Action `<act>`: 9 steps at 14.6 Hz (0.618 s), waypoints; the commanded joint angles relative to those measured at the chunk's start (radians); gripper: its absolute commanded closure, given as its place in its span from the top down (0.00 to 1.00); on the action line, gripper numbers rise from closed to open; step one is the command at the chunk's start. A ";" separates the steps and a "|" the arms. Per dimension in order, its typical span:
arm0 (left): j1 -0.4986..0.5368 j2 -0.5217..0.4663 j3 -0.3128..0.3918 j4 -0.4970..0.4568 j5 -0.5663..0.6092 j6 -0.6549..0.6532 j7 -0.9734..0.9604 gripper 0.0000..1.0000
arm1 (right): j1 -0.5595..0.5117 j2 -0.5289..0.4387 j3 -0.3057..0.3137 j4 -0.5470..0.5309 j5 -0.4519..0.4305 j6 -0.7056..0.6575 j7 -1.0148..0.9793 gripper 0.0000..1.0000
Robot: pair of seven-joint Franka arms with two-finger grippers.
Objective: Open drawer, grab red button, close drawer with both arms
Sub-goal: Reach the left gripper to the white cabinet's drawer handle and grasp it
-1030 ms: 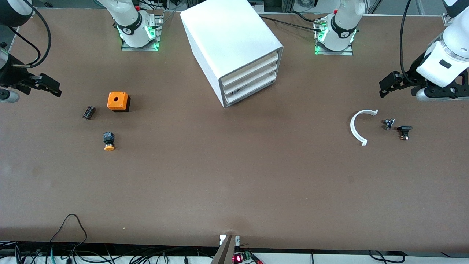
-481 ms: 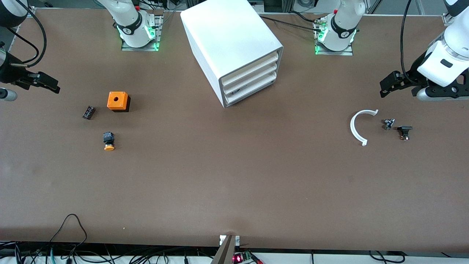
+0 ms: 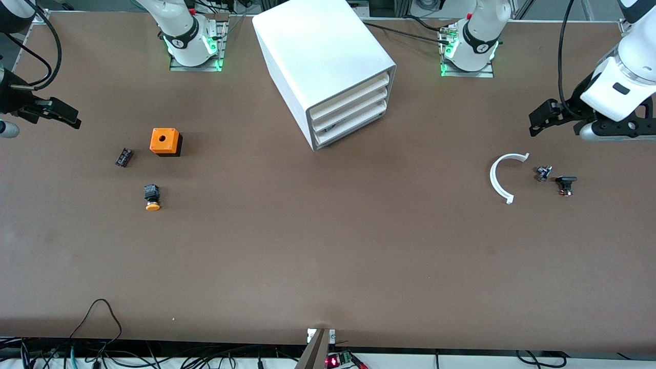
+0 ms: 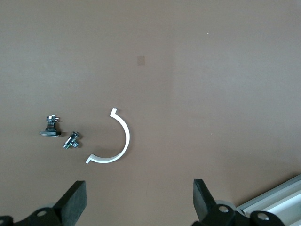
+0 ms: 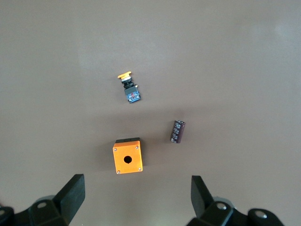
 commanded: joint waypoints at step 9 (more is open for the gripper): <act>-0.005 0.195 -0.083 0.013 -0.073 -0.054 0.062 1.00 | -0.003 -0.027 0.007 -0.023 -0.008 0.004 0.004 1.00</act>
